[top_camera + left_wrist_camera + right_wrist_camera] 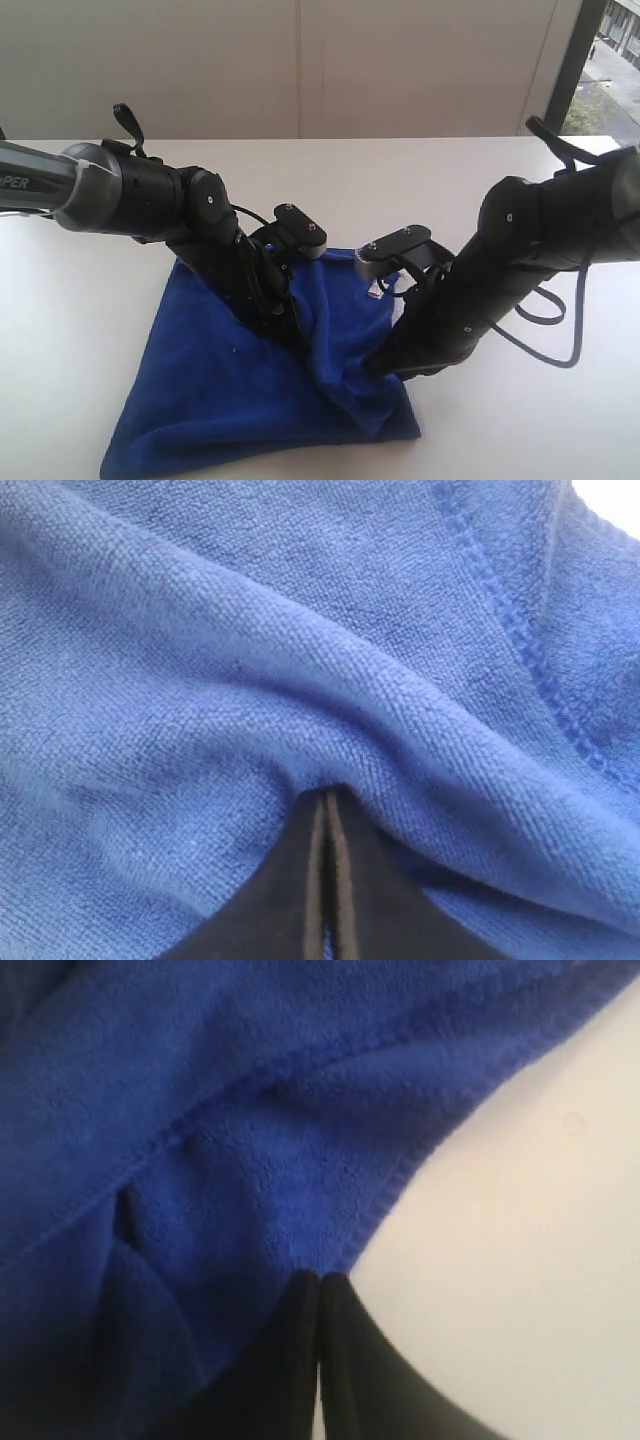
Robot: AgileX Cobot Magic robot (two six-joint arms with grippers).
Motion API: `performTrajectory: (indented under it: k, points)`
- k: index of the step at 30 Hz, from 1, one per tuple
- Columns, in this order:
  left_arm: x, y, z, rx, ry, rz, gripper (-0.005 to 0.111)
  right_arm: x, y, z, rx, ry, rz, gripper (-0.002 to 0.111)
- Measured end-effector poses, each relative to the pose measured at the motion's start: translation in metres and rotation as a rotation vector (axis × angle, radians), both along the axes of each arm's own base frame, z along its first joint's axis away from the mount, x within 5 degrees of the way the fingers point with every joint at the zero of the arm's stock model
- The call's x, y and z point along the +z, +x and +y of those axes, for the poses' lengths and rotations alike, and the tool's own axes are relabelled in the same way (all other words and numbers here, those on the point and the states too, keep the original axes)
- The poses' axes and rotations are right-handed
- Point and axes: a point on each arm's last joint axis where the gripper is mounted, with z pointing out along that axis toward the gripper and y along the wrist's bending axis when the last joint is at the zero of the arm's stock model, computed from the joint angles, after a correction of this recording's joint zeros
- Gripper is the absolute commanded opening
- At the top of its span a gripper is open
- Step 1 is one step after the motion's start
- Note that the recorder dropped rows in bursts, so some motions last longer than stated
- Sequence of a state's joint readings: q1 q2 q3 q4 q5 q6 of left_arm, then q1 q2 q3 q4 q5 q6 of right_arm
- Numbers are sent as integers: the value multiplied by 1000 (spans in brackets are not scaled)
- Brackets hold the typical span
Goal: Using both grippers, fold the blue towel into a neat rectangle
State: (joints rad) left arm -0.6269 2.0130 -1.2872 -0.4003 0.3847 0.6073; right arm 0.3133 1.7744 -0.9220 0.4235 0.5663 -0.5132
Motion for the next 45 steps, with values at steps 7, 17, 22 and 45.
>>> performTrajectory:
  k: [7,17,22,45]
  points:
    - [0,0,0,2,0,1,0,-12,2,12,8,116,39,0]
    - [0,0,0,2,0,1,0,-21,-5,21,67,214,131,0]
    - [0,0,0,3,-1,2,0,-21,-10,23,97,234,183,0]
    - [33,-6,12,-53,21,-52,0,-19,-19,7,155,45,246,0]
